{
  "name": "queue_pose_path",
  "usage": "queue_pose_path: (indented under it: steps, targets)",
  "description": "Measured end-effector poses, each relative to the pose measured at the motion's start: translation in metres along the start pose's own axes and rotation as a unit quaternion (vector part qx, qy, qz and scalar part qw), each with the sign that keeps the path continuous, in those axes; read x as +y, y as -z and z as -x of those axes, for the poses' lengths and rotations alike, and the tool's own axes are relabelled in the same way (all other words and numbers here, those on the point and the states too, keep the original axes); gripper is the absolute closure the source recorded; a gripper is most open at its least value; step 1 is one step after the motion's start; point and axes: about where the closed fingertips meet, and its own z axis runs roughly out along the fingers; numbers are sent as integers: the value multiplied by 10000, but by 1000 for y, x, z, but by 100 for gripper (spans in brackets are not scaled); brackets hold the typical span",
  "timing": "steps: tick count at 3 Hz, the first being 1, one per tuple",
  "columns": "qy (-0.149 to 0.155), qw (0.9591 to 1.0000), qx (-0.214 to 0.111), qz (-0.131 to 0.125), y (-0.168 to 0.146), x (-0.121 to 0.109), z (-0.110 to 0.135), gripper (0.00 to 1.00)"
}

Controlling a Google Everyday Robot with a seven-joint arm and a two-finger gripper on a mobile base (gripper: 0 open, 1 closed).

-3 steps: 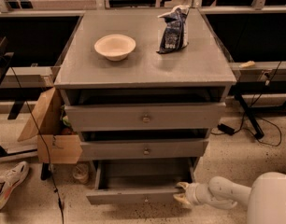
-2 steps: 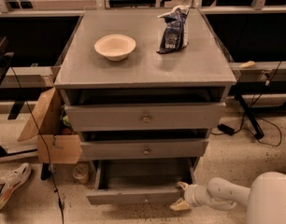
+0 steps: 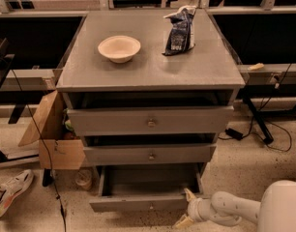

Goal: Open bottom drawer

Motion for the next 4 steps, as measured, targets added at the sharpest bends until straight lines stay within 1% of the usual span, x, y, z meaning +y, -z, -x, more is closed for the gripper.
queue_pose_path:
  steps: [1,3,4]
  targets:
    - [-22,10000,45,17,3,6,-3,42]
    - [-22,10000,45,17,13,1,7,89]
    - [-22,10000,45,18,18,-3,8,100]
